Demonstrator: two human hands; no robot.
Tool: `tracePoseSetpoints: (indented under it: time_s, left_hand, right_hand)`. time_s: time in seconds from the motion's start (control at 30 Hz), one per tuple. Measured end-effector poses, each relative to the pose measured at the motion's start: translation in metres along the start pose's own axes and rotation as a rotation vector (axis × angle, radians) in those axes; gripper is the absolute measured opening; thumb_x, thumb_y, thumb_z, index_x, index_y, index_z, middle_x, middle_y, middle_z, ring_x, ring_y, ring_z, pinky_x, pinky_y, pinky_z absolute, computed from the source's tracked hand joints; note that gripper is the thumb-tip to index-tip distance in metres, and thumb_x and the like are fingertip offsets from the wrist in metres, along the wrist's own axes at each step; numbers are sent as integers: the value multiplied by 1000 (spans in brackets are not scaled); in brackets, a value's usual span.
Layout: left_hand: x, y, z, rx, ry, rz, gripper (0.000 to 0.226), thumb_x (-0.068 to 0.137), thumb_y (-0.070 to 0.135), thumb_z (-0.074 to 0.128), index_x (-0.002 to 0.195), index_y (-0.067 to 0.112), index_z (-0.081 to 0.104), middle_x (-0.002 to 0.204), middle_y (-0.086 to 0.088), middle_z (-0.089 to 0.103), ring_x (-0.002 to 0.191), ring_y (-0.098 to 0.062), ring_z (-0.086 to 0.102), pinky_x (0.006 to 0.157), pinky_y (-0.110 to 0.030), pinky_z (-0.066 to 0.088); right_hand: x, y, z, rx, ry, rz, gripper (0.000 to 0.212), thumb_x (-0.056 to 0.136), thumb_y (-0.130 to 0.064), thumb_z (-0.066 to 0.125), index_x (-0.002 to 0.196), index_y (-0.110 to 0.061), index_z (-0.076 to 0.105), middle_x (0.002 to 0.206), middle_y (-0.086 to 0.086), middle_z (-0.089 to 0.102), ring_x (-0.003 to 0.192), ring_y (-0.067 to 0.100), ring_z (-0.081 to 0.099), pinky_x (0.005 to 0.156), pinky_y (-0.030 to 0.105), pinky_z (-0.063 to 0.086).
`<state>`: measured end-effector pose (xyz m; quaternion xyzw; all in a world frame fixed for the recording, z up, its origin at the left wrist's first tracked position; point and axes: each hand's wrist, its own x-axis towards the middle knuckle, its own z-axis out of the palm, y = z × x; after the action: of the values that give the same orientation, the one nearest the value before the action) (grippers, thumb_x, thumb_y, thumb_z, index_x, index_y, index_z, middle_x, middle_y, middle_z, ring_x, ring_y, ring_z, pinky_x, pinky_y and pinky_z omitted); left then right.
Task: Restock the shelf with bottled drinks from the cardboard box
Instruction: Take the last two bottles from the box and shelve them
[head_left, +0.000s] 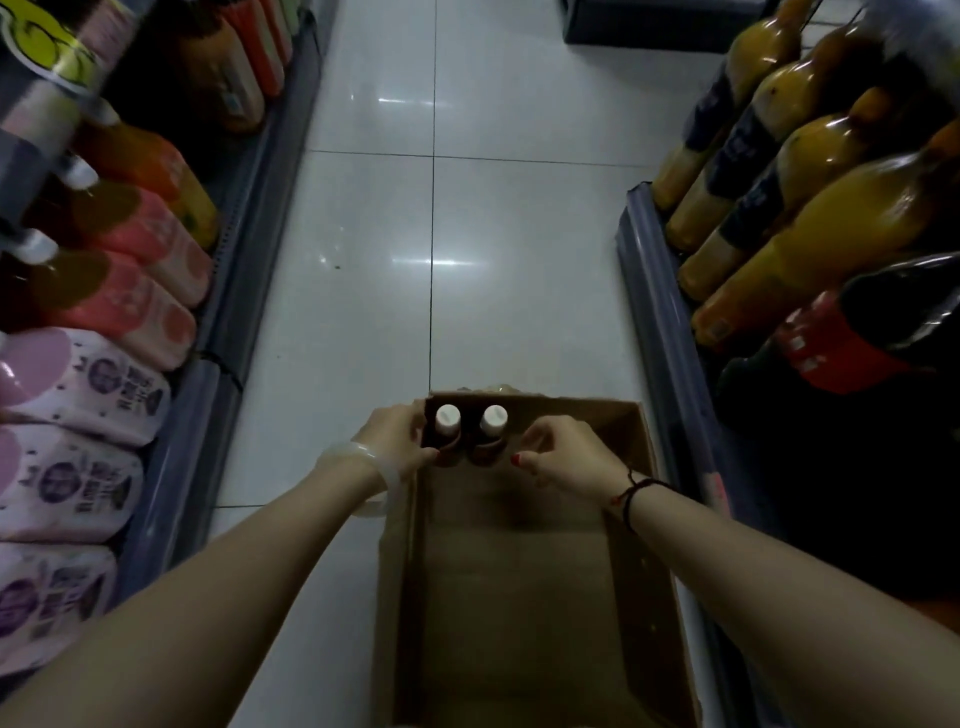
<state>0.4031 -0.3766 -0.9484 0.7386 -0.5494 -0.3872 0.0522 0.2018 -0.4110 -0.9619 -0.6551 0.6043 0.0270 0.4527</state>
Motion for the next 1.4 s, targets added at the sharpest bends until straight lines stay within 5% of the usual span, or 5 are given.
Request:
tracePoseSetpoints:
  time_s: [0.2, 0.5, 0.63, 0.77, 1.4]
  left_hand:
    - [42, -20, 25, -87, 140, 2, 38, 81, 15, 71, 116, 4, 60, 115, -15, 64, 101, -29, 62, 86, -35, 50]
    - [77, -27, 56, -198, 154, 46, 50, 81, 14, 72, 128, 8, 58, 122, -11, 64, 107, -24, 61, 94, -36, 53]
    - [85, -30, 62, -277, 126, 24, 46, 82, 14, 72, 126, 9, 59, 113, -7, 65, 90, -16, 63, 75, -20, 50]
    - [88, -34, 67, -371, 151, 23, 32, 81, 10, 73, 113, 11, 67, 105, -8, 69, 95, -21, 65, 72, -22, 49]
    - [41, -2, 25, -355, 115, 65, 18, 83, 6, 69, 101, 7, 72, 89, -9, 71, 66, -3, 59, 51, -7, 44]
  right_hand:
    - [49, 26, 18, 29, 106, -70, 43, 84, -29, 68, 121, -11, 56, 111, 6, 65, 92, 22, 65, 83, 40, 55]
    - [84, 38, 38, 232, 46, -124, 43, 89, -30, 64, 127, -13, 51, 102, 2, 65, 58, 9, 63, 47, 13, 45]
    - [91, 36, 43, 326, 3, -116, 38, 93, -30, 58, 127, -14, 52, 95, 2, 69, 55, 10, 65, 49, 17, 46]
    - [92, 35, 46, 412, -63, -94, 32, 96, -29, 52, 126, -18, 49, 80, 1, 69, 53, 11, 67, 48, 17, 47]
    - [33, 5, 8, 718, -35, 13, 24, 93, -4, 54, 117, -6, 55, 96, 14, 66, 55, 12, 68, 57, 23, 47]
